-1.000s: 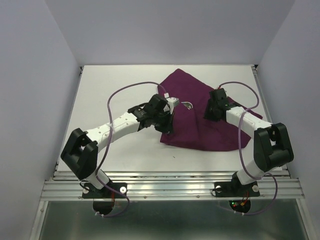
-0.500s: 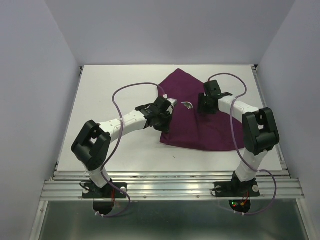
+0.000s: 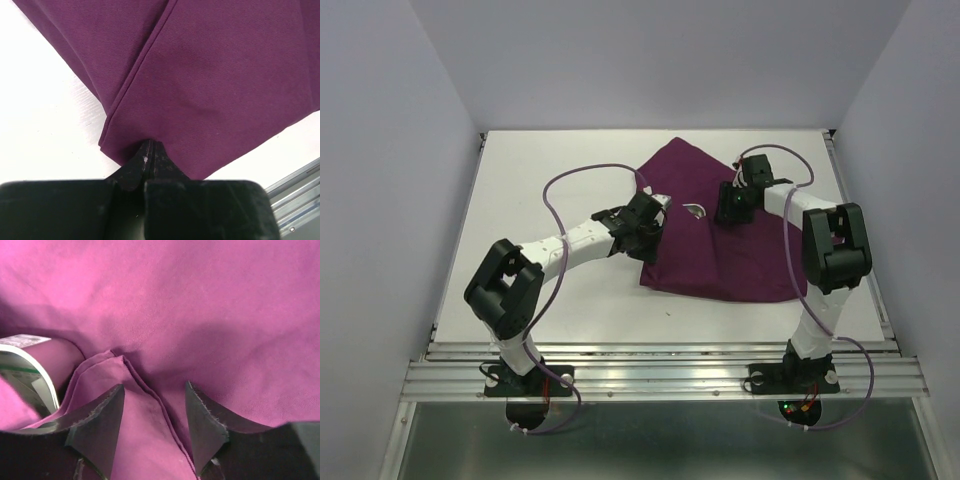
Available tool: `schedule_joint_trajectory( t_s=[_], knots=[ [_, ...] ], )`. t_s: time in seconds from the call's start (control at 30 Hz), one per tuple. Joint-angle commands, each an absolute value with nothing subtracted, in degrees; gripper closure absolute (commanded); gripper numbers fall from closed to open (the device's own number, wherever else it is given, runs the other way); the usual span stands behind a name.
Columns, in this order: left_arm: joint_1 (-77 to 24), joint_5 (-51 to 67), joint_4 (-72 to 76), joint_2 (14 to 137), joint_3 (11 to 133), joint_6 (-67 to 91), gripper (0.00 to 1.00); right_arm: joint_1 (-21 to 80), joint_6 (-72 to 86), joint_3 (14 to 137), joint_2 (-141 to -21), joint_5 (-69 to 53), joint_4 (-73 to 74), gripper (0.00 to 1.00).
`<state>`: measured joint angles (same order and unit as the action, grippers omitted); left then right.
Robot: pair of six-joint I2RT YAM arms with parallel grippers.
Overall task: Prepare the surgical pack
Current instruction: Pack the surgical kit at the center of the board.
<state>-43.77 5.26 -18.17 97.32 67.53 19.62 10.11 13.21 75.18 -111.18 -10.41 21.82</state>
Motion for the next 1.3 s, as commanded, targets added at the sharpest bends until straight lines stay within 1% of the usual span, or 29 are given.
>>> schedule_joint_trajectory(
  t_s=[0.0, 0.23, 0.33, 0.37, 0.43, 0.47, 0.5, 0.53, 0.63, 0.77, 0.87, 1.0, 1.07, 1.1, 1.17, 1.2, 1.23, 1.27],
  knots=[
    [-43.4, 4.1, -17.3, 97.6, 69.3, 19.6, 1.00, 10.0, 12.0, 76.2, -111.6, -16.6, 19.1, 0.44],
    [-43.3, 4.3, -16.8, 98.2, 68.9, 19.6, 1.00, 10.0, 12.0, 75.9, -112.1, -19.3, 17.9, 0.53],
    [-43.3, 4.5, -16.8, 98.2, 68.9, 19.8, 1.00, 10.0, 11.8, 76.6, -113.3, -20.9, 17.9, 0.62],
    [-43.4, 4.4, -16.8, 98.1, 68.8, 19.7, 1.00, 10.0, 11.9, 76.6, -113.6, -21.0, 17.9, 0.71],
    [-43.3, 4.2, -16.9, 97.8, 68.9, 19.7, 1.00, 10.0, 12.1, 76.6, -113.5, -20.4, 17.9, 0.83],
    [-43.3, 4.0, -17.0, 97.6, 68.9, 19.8, 1.00, 10.0, 12.4, 76.5, -113.1, -19.2, 17.9, 0.93],
    [-43.2, 4.0, -17.0, 97.5, 68.9, 19.7, 1.00, 10.0, 12.6, 76.4, -112.8, -18.6, 17.9, 0.98],
    [-43.2, 4.0, -17.1, 97.1, 68.9, 19.7, 1.00, 10.0, 12.9, 76.3, -112.5, -17.8, 17.9, 0.99],
    [-43.2, 3.7, -17.3, 96.6, 69.1, 19.6, 1.00, 10.0, 14.2, 75.4, -110.4, -14.2, 16.5, 0.99],
    [-43.2, 3.7, -17.8, 95.9, 69.5, 19.6, 1.00, 10.0, 17.0, 71.1, -105.9, -7.3, 12.4, 0.99],
    [-43.2, 3.7, -18.2, 94.7, 70.1, 19.6, 1.00, 10.0, 18.4, 69.4, -103.4, -4.8, 10.4, 0.99],
    [-43.2, 6.6, -20.0, 92.7, 71.6, 18.7, 1.00, 10.0, 18.8, 68.3, -102.6, -3.3, 9.9, 0.99],
    [-43.2, 6.0, -20.6, 91.8, 72.2, 18.9, 0.96, 10.0, 19.3, 68.0, -102.7, -2.3, 10.0, 0.99],
    [-43.2, 4.7, -21.1, 91.5, 72.4, 19.0, 0.91, 10.0, 19.4, 67.8, -102.7, -1.4, 9.9, 0.99],
    [-43.2, 3.5, -21.7, 91.2, 72.9, 19.1, 0.88, 10.0, 19.9, 67.7, -102.7, -0.4, 10.0, 0.99],
    [-43.2, 2.8, -22.0, 91.0, 73.0, 19.1, 0.82, 10.0, 20.0, 67.6, -102.9, -0.3, 9.9, 0.99],
    [-43.2, 2.5, -22.0, 90.8, 73.1, 19.1, 0.79, 10.0, 20.0, 67.5, -102.9, -0.3, 9.9, 0.99],
    [-43.2, 2.1, -22.1, 90.5, 73.3, 19.2, 0.73, 10.0, 20.2, 67.3, -103.0, -0.3, 10.0, 0.99]
  ],
)
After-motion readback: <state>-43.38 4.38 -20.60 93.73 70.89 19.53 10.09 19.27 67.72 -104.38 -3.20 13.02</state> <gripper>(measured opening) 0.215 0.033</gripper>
